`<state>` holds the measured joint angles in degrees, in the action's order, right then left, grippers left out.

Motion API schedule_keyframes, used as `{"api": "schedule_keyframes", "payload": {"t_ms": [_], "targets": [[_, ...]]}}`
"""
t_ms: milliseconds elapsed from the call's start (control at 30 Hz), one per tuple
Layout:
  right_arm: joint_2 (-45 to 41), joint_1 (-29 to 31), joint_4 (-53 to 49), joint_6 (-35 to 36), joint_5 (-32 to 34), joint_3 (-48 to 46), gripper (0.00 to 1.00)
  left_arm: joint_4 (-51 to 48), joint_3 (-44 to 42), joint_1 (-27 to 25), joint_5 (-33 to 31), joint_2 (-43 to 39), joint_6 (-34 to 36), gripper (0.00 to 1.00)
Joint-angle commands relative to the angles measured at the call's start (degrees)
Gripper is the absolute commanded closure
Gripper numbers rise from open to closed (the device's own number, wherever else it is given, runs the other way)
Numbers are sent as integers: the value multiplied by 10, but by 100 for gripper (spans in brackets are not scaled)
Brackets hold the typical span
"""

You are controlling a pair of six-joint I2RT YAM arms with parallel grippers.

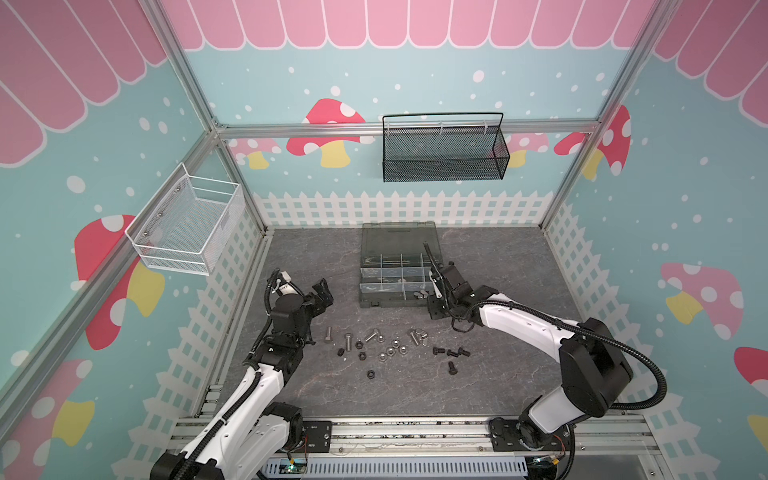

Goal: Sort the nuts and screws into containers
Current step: 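Open the right gripper and move it back over the parts, then lower the right gripper and close it on a fourth wing nut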

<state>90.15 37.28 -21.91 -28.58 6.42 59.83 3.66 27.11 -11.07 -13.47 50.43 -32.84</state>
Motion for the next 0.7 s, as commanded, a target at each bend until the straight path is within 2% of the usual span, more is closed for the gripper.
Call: {"api": "schedule_keyframes", "payload": {"t_ms": [0,333,667], "targets": [[-11,14,-12,-13,-6,-21,56,-3,0,-3,2,6,-17,0],[31,44,-13,-16,-12,-26,53,-9,6,-4,7,19,-23,0],[77,63,-11,-15,-34,-13,55,-12,7,-4,6,23,-23,0]]}}
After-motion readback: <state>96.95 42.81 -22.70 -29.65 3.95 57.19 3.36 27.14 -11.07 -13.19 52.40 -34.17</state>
